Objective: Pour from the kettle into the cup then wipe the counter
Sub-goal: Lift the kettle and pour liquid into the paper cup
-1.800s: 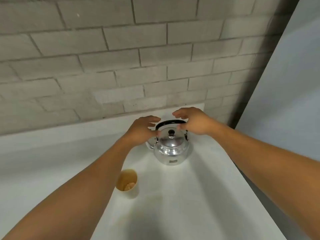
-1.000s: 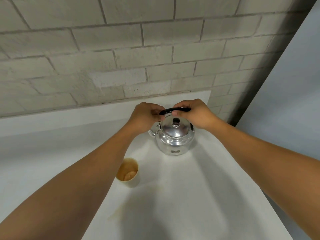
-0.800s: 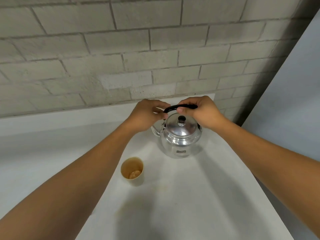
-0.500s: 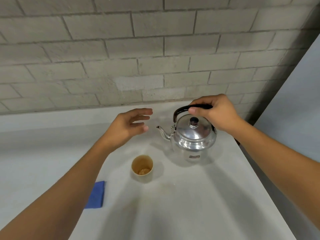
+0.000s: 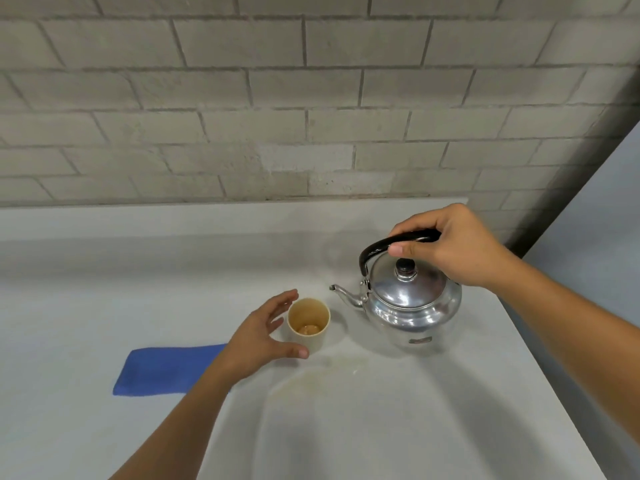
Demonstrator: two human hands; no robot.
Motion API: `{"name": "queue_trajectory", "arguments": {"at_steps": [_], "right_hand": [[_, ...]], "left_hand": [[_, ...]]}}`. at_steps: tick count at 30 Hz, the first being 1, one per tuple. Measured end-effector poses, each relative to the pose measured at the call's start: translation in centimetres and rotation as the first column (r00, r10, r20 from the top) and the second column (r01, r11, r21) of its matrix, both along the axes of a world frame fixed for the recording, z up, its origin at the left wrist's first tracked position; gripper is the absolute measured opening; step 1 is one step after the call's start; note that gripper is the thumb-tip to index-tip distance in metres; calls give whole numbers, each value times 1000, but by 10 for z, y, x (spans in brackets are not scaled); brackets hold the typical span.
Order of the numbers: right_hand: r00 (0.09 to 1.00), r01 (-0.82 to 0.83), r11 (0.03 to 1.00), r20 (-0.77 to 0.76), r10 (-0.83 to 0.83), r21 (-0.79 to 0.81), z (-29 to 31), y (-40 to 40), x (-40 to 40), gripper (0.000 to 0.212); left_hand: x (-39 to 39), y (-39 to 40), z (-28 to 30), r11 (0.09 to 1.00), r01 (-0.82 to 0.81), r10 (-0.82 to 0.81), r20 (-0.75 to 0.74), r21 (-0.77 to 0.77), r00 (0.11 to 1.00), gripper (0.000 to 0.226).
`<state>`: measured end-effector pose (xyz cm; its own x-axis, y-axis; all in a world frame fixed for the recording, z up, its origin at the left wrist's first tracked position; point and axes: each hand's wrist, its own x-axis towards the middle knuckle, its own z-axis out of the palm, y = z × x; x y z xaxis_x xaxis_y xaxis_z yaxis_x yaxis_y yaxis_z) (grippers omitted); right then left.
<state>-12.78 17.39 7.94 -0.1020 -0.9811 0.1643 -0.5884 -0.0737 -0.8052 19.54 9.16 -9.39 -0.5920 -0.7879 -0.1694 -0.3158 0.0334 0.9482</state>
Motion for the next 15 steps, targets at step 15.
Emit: {"name": "queue_trajectory", "arguments": {"at_steps": [15], "right_hand": [[957,-40,993,-281,71,115,-4,-1,41,19]], "left_hand": [[-19,7,-41,992,-124,124,-117,1,985,76]]}}
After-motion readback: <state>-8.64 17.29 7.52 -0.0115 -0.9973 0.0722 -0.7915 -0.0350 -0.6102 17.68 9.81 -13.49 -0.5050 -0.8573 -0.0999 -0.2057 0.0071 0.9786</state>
